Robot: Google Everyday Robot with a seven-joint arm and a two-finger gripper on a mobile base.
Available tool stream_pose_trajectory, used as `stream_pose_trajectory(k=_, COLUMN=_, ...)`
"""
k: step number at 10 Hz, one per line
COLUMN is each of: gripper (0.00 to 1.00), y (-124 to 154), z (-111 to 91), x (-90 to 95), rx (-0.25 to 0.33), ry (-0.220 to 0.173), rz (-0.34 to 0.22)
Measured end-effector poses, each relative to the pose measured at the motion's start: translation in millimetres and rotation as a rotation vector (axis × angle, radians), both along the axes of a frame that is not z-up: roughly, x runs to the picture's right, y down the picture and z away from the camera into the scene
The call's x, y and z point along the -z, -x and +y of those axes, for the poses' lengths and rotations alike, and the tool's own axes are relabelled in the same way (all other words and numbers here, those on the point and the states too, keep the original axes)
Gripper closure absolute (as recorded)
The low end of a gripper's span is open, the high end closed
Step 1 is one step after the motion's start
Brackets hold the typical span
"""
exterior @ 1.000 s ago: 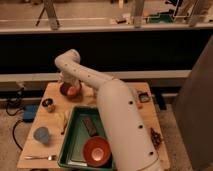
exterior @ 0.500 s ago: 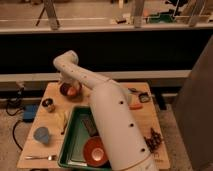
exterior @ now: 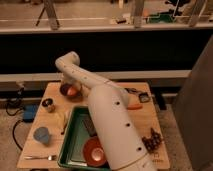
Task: Place apple in metal cup
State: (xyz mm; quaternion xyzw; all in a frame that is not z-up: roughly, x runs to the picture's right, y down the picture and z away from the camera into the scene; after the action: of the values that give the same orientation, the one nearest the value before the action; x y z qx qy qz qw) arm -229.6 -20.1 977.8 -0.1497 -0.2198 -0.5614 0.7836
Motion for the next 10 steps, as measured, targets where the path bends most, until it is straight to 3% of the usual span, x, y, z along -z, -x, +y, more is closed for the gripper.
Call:
stream_pose_trajectory(k=4, gripper=0.2, y=-2, z=10, x=-9.8, rx=-0.01, ry=0.033, rz=-0.046)
stream_pose_trajectory(k=8, gripper=0.2, y=-6, z=11, x=-12.1, rx=-0.008, ry=0.039, rz=-0.051)
stream_pose_trajectory(k=10, gripper=0.3, y=-6, z=12, x=-12.3, rx=-0.004, ry=0.041, rz=-0.047)
